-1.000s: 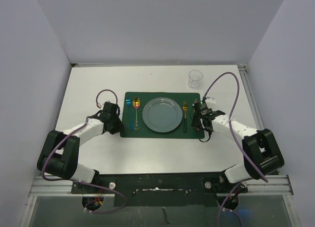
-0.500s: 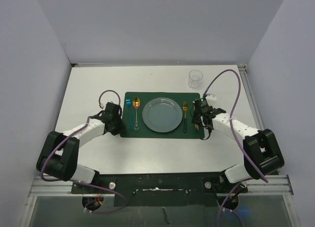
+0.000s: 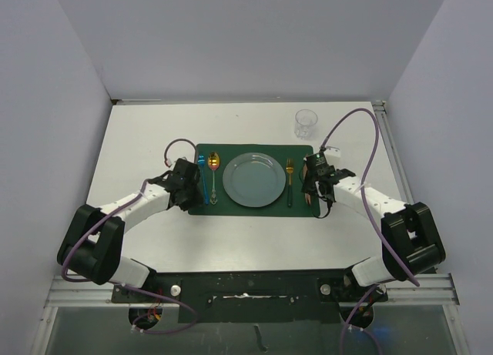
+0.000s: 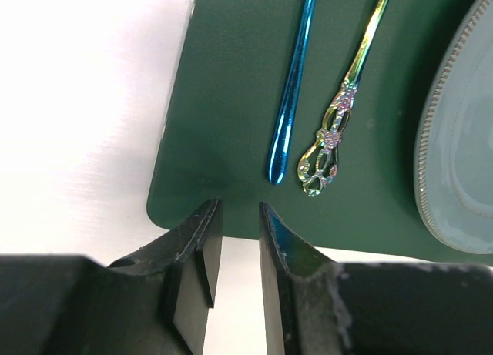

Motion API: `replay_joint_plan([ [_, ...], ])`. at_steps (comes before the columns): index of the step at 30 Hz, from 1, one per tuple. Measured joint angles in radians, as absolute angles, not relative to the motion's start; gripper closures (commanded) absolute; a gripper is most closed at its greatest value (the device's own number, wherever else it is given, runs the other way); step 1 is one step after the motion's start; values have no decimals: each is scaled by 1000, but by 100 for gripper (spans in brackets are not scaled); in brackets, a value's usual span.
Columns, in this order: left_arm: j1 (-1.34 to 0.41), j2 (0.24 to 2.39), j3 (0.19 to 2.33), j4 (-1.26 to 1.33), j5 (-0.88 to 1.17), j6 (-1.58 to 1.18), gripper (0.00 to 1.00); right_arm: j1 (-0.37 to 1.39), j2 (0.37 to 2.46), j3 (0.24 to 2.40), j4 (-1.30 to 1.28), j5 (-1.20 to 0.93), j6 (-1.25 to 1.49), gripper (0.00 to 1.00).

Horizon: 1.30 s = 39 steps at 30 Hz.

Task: Set the dinner table for one person
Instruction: Adjust the napkin at the center of the board.

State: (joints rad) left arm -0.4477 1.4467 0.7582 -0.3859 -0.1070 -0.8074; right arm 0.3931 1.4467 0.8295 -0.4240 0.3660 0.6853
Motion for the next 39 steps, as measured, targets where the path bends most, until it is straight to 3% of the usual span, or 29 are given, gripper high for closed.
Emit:
replay_joint_plan([
  [39, -435, 1427, 848, -564, -311, -788, 75, 385, 1384, 849, -443, 364, 659, 53],
])
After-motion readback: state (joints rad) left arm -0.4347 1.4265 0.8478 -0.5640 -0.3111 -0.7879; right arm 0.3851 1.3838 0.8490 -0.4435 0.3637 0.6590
